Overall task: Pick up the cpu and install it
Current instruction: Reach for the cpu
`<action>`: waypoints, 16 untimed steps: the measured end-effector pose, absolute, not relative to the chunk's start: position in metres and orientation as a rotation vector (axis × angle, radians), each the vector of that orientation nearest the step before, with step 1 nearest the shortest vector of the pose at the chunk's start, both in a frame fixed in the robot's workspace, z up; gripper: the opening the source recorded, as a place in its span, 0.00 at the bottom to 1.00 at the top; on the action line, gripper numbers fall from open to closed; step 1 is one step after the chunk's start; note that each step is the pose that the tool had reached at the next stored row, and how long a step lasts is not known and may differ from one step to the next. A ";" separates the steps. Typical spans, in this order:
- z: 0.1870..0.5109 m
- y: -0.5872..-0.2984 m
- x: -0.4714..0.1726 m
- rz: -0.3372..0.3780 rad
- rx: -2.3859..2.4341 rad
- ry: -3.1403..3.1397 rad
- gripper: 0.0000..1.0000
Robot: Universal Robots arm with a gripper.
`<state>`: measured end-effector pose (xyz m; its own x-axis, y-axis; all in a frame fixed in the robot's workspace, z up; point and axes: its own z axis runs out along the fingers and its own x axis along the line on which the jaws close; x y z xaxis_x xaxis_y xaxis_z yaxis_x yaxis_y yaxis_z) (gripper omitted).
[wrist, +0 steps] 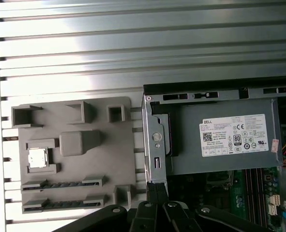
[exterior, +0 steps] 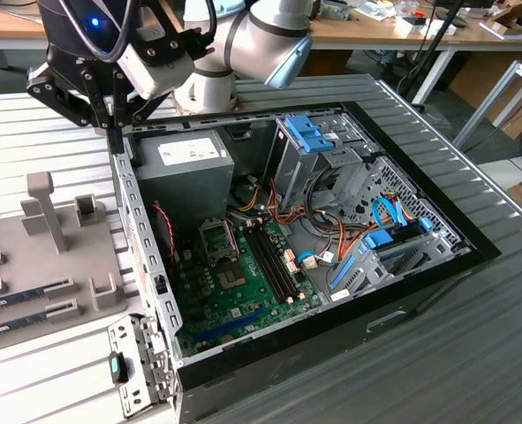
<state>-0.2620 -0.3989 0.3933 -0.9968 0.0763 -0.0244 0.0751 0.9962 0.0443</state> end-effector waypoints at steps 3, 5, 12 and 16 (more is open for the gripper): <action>0.393 -0.399 -0.263 0.068 0.118 3.112 0.11; 0.393 -0.399 -0.264 0.068 0.118 3.112 0.11; 0.393 -0.399 -0.267 0.068 0.118 3.113 0.11; 0.393 -0.399 -0.269 0.068 0.118 3.112 0.11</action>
<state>-0.2690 -0.3989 0.3933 -0.9968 0.0762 -0.0245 0.0751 0.9962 0.0444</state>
